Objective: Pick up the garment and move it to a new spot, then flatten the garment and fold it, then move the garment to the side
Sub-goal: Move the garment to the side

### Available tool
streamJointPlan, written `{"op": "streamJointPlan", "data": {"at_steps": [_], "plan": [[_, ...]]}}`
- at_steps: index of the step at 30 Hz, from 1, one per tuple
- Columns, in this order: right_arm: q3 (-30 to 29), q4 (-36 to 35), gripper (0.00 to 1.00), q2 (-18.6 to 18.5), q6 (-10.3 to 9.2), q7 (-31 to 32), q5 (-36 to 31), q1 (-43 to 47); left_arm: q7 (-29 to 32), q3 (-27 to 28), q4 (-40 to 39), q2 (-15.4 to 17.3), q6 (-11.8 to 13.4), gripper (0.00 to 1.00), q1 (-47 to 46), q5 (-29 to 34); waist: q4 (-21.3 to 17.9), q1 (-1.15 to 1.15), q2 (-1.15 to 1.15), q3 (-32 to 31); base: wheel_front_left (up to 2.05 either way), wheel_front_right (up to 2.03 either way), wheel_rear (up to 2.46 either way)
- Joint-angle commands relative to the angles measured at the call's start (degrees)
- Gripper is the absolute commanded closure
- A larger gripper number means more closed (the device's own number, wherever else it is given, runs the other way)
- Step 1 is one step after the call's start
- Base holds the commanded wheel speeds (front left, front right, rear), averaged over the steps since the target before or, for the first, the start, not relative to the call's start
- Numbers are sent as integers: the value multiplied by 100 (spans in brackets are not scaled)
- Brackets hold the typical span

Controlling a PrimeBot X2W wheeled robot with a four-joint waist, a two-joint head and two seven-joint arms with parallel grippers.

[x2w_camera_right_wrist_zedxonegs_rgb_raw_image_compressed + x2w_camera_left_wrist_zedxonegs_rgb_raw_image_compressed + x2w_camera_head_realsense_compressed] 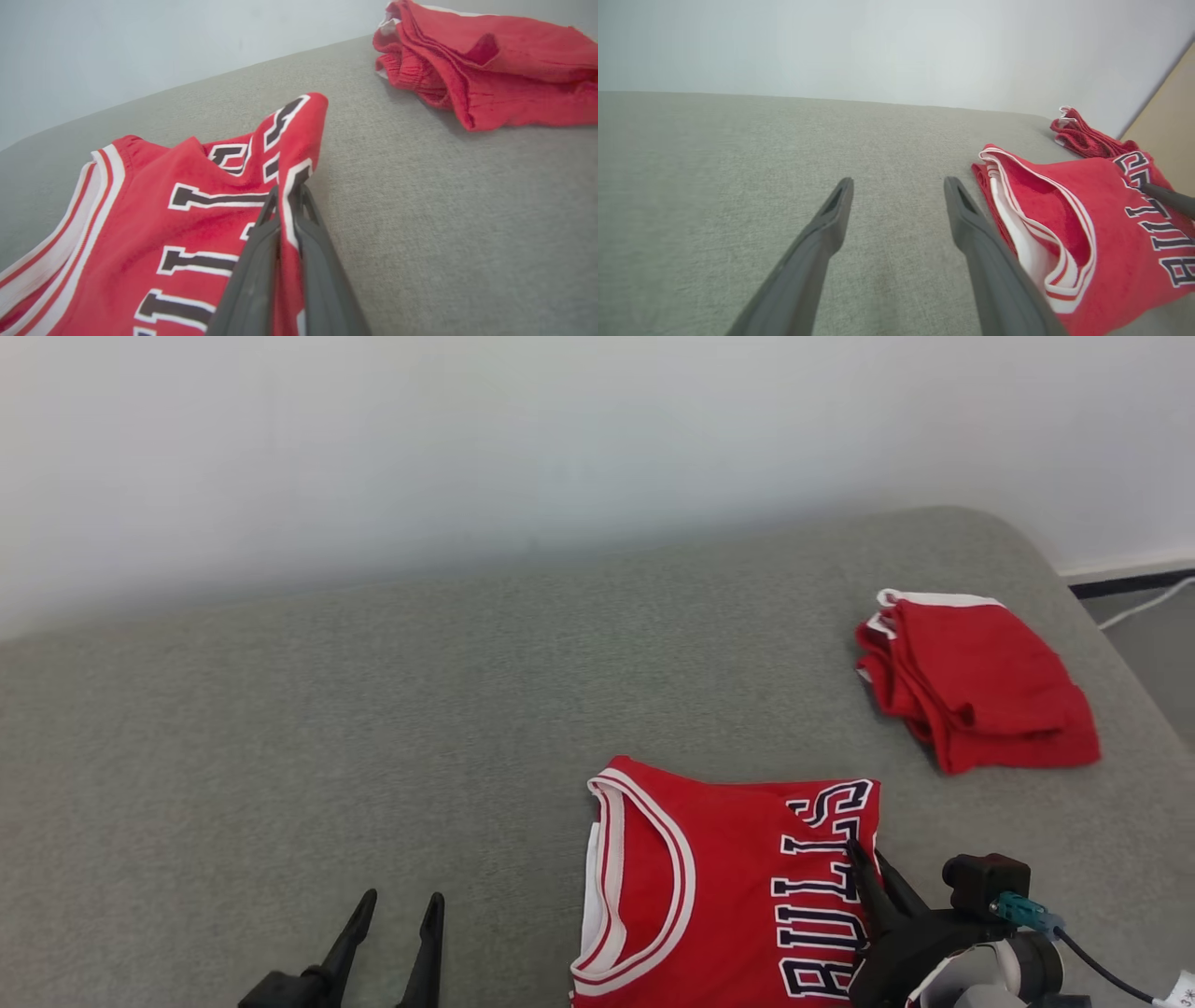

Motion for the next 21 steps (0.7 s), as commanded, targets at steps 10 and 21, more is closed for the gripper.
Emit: {"op": "streamJointPlan", "data": {"at_steps": [10,21], "plan": [[8,-61,100,4,-8,-3,-63,118,-2,-38,-175,7,-26,0,-239,185,-1212,0,0,299,0,0,0],[-235,-443,100,-43,-8,-3,-588,-800,-2,-79,-148,6,-186,0,-485,402,-809,0,0,892,0,0,0]]}}
